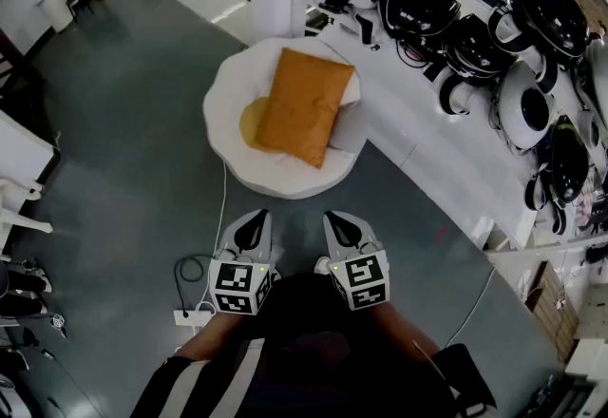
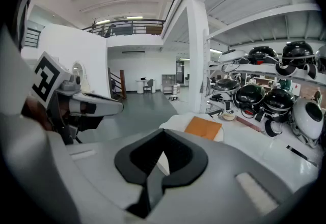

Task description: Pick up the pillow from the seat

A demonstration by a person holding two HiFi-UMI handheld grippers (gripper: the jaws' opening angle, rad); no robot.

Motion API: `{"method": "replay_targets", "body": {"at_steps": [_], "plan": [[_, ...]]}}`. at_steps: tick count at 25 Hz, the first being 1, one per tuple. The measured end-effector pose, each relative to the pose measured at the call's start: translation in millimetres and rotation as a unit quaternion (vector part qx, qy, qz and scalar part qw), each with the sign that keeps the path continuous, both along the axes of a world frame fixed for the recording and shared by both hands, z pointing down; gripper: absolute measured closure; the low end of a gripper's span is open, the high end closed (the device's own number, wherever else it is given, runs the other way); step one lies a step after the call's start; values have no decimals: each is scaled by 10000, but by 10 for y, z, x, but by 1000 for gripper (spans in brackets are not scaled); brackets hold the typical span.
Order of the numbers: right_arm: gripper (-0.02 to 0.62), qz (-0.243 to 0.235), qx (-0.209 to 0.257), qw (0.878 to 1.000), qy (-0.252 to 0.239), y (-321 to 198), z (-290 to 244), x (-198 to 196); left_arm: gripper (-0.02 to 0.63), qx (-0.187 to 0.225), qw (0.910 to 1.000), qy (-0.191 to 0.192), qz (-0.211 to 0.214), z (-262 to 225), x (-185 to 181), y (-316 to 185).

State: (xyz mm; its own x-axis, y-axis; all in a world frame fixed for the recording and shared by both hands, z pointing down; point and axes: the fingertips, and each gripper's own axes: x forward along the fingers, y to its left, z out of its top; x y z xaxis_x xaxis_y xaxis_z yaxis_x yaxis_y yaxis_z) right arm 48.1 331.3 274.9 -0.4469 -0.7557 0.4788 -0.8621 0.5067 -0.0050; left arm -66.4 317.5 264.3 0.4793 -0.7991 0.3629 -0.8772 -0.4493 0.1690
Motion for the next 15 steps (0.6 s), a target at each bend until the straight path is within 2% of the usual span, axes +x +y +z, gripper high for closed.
{"method": "replay_targets", "body": {"at_steps": [15], "plan": [[594, 94, 43, 9999, 15, -40, -46, -12, 601, 50, 9999, 17, 90, -30, -33, -26]]}}
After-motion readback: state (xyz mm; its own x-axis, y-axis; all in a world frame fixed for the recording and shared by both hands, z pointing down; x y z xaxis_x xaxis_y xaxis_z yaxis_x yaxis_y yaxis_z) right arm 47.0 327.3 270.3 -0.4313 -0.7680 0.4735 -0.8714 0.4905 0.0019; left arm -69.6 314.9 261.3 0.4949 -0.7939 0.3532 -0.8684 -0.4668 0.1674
